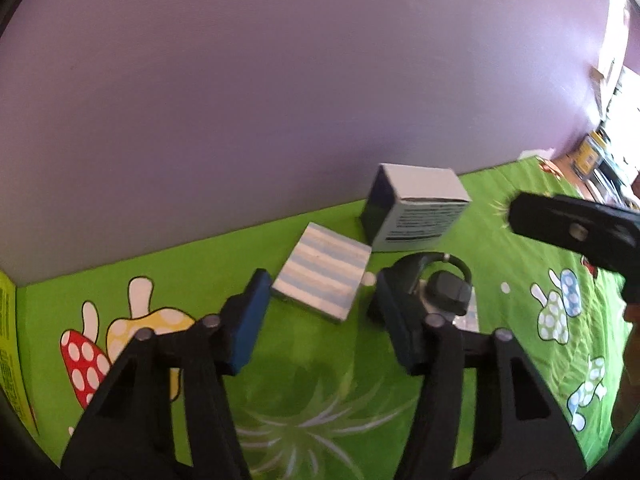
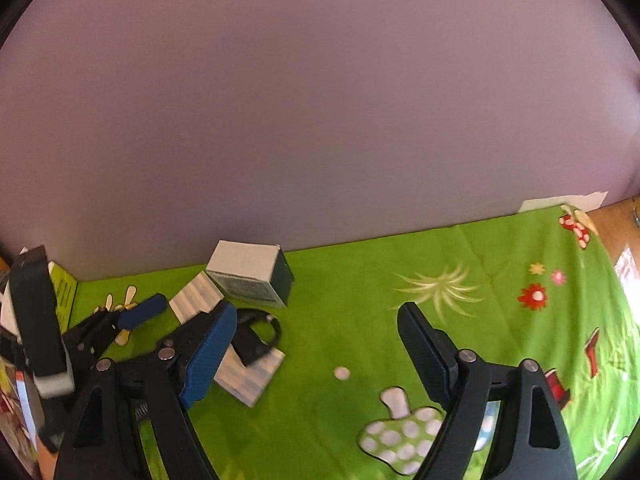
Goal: Organize objects
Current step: 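Reach the left tool toward the black cable while the right tool grasps the plain white box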
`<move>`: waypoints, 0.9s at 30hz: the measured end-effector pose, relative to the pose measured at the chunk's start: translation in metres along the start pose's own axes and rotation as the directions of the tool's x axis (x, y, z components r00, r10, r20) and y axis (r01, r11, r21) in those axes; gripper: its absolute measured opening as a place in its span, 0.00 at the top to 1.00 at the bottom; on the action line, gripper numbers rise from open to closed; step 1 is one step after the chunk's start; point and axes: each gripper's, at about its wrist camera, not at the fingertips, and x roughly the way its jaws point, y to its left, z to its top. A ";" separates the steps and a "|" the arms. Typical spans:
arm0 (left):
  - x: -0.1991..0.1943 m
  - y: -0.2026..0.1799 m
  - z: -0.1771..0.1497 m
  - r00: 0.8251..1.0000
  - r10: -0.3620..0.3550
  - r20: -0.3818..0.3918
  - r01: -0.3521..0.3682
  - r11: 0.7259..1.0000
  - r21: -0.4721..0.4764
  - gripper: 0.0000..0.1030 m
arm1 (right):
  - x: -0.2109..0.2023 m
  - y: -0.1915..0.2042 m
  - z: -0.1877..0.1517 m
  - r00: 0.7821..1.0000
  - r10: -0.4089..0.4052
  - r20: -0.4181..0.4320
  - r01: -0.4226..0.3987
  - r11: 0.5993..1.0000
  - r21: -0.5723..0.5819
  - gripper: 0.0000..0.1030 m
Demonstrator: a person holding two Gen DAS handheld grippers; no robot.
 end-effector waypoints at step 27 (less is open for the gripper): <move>-0.025 0.032 -0.025 1.000 -0.007 -0.001 0.007 0.993 -0.116 0.27 | 0.041 0.054 0.019 0.995 -0.081 0.051 0.081 0.997 -0.016 0.17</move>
